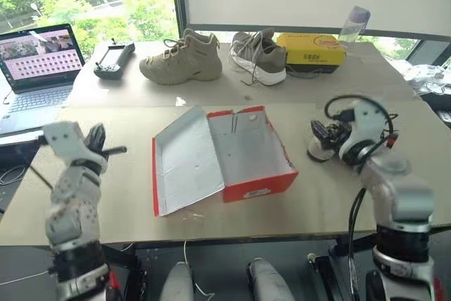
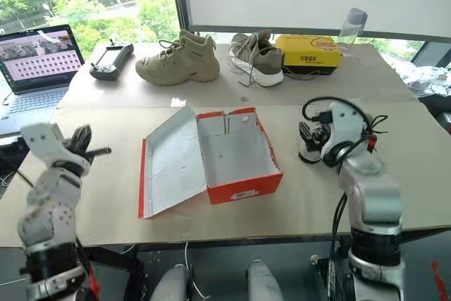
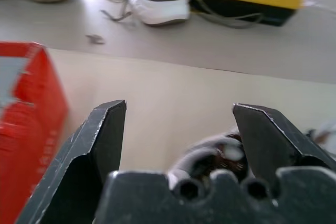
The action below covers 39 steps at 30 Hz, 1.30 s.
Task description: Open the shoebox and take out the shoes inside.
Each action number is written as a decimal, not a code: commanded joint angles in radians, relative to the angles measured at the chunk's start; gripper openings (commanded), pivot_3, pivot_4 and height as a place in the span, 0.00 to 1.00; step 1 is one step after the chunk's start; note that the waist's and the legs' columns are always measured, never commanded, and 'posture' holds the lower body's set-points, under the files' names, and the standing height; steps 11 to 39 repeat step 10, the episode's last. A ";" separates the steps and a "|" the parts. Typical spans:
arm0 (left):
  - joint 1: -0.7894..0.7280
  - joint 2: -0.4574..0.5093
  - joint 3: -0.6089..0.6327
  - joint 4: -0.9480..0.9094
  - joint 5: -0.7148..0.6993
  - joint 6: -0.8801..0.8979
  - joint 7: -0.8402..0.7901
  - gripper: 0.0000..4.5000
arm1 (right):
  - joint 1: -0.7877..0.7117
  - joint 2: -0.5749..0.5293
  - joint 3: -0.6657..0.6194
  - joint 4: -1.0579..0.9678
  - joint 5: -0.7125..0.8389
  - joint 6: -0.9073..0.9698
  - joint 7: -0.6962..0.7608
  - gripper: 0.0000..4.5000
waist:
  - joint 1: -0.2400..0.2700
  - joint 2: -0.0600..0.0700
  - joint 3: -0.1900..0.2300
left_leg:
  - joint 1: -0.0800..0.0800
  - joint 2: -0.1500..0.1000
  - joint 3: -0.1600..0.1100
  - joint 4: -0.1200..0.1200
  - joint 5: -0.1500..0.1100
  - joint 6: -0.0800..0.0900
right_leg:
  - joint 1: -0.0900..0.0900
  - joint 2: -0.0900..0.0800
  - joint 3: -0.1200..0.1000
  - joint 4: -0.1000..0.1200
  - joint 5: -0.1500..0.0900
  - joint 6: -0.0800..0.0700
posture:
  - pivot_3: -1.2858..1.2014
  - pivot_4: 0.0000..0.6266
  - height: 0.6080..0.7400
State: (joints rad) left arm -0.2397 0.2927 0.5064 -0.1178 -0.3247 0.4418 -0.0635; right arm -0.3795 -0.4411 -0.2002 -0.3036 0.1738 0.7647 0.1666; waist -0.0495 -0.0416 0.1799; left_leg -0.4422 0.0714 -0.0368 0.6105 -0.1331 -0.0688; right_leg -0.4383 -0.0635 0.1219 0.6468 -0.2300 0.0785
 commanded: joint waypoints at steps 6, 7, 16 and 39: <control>0.045 -0.005 0.013 -0.043 0.008 -0.058 0.049 0.00 | 0.058 0.017 0.058 0.084 -0.147 -0.273 -0.066 0.85 | 0.004 -0.001 -0.001 | 0.005 0.000 0.000 0.001 0.000 -0.001 | 0.005 0.000 0.000 -0.001 -0.001 0.001 | 0.52 0.24 0.79; 0.047 -0.004 0.012 -0.041 0.008 -0.059 0.049 0.00 | 0.058 0.021 0.056 0.097 -0.152 -0.285 -0.069 0.85 | 0.005 -0.001 -0.001 | 0.005 0.000 0.000 0.001 0.000 -0.001 | 0.005 0.000 0.000 -0.001 -0.001 0.001 | 0.52 0.24 0.79; 0.046 0.001 0.009 -0.029 0.010 -0.066 0.047 0.00 | 0.058 0.029 0.060 0.121 -0.167 -0.307 -0.075 0.85 | 0.006 -0.001 -0.001 | 0.005 0.000 0.000 0.000 0.000 -0.001 | 0.005 0.000 0.000 -0.002 -0.001 0.002 | 0.52 0.24 0.79; 0.046 0.001 0.009 -0.029 0.010 -0.066 0.047 0.00 | 0.058 0.029 0.060 0.121 -0.167 -0.307 -0.075 0.85 | 0.006 -0.001 -0.001 | 0.005 0.000 0.000 0.000 0.000 -0.001 | 0.005 0.000 0.000 -0.002 -0.001 0.002 | 0.52 0.24 0.79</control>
